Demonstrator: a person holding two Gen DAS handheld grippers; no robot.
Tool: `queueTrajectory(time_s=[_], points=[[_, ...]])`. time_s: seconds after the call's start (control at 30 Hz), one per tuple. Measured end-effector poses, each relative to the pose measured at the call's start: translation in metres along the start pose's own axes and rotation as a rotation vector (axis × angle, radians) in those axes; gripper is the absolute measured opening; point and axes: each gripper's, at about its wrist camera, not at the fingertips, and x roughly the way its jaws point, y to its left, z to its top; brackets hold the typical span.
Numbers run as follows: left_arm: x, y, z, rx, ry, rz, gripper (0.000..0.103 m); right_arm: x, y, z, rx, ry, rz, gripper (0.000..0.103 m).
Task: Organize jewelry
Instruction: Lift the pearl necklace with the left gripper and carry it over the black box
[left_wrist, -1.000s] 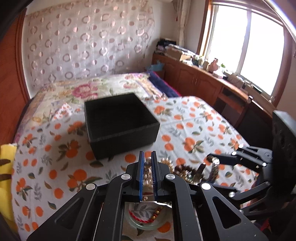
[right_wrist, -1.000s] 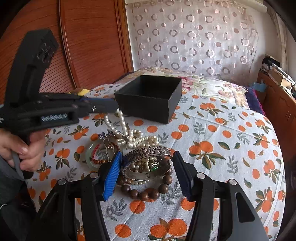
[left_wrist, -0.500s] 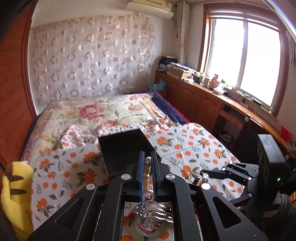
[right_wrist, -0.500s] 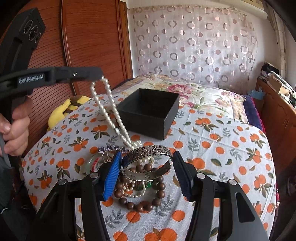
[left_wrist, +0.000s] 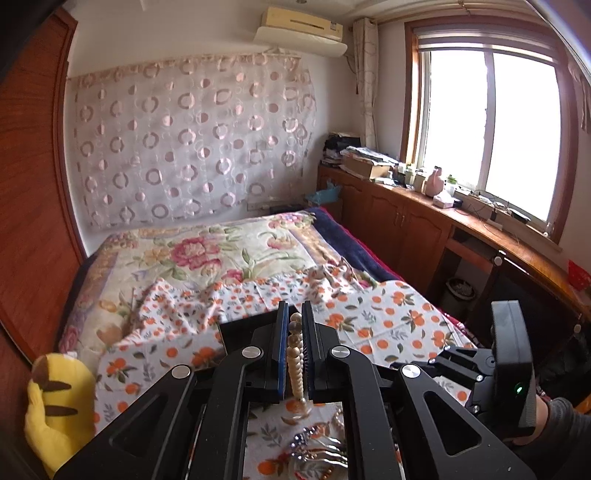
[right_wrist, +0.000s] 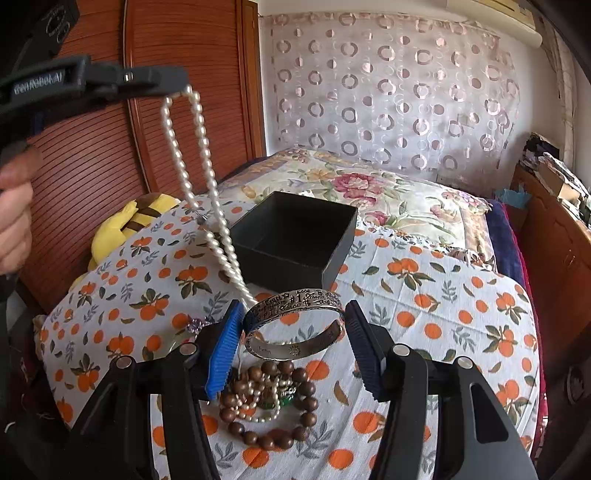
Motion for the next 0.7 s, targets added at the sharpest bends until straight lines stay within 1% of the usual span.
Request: queueTrajectory(time_s=[0.17,0.4,0.57,0.7], points=[[-0.007,0.002,0.024,0.02,-0.033,0.014,0.006,0.006,-0.003,0.013,0.001,-0.009,0.011,0.059],[-0.015,0.011,0.054,0.038,-0.082,0.038,0.006,0.015,-0.007,0.042,-0.024,-0.038,0.028,0.059],[-0.001,0.022,0.065,0.037,-0.078,0.048,0.006,0.031,-0.01,0.061,-0.04,-0.043,0.048,0.059],[0.026,0.032,0.061,0.023,-0.041,0.038,0.006,0.051,-0.013,0.069,-0.046,-0.022,0.066,0.059]])
